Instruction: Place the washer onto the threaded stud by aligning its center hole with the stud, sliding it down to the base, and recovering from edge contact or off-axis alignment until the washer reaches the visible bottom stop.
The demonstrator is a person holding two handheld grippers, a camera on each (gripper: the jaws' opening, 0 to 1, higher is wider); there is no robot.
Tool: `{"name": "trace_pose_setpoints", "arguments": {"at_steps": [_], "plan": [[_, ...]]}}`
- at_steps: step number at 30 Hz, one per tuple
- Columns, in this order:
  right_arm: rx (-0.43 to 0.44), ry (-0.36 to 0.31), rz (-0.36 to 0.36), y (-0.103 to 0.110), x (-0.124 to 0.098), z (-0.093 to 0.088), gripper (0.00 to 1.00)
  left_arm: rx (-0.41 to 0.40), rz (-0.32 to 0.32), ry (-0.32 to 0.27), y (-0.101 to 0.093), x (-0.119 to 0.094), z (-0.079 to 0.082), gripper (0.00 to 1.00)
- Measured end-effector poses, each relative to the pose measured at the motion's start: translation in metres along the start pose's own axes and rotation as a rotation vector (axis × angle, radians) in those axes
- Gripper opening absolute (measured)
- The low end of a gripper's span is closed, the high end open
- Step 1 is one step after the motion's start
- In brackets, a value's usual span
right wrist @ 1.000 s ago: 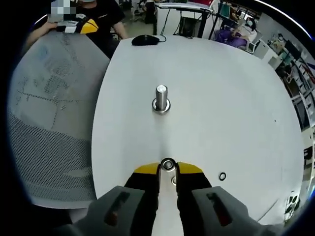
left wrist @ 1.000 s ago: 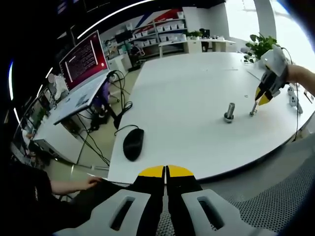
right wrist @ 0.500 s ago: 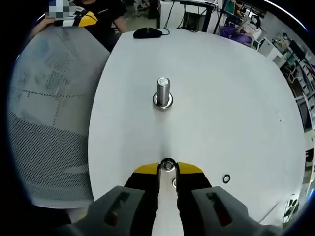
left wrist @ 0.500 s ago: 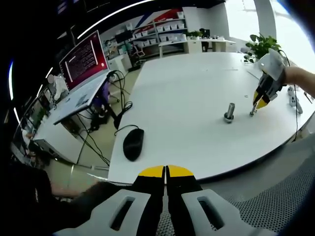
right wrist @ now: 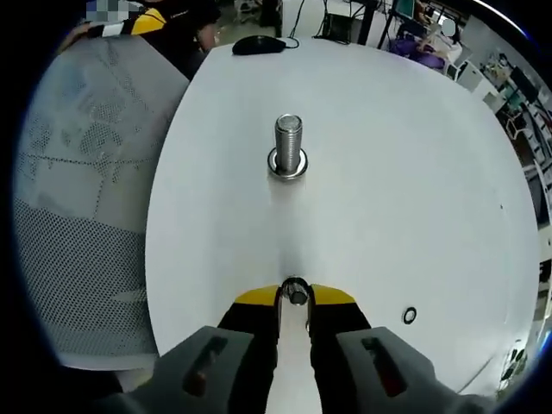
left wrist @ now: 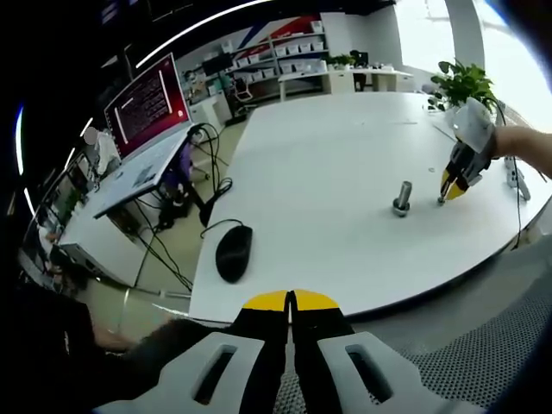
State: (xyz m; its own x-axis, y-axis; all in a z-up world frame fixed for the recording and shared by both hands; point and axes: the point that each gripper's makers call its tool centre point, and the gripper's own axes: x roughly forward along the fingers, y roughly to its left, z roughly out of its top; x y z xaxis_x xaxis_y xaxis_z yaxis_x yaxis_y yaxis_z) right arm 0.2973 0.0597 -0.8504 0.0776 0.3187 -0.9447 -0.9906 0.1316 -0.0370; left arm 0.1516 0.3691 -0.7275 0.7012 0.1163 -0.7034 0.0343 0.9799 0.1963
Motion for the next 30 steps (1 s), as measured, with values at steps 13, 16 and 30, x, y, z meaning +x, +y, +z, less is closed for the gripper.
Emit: {"name": "trace_pose_setpoints", "arguments": {"at_steps": [13,16,30], "plan": [[0.03,-0.021,-0.035,-0.003,0.007,-0.001,0.26,-0.001,-0.001,-0.005,0.0,0.0,0.001,0.0],[0.037,-0.028,-0.044,-0.004,0.005,-0.003,0.3,-0.001,0.0,-0.006,0.0,-0.001,0.001,0.0],[0.103,-0.055,-0.073,-0.011,-0.004,-0.026,0.3,-0.001,0.003,-0.002,0.001,0.0,0.0,0.0]]}}
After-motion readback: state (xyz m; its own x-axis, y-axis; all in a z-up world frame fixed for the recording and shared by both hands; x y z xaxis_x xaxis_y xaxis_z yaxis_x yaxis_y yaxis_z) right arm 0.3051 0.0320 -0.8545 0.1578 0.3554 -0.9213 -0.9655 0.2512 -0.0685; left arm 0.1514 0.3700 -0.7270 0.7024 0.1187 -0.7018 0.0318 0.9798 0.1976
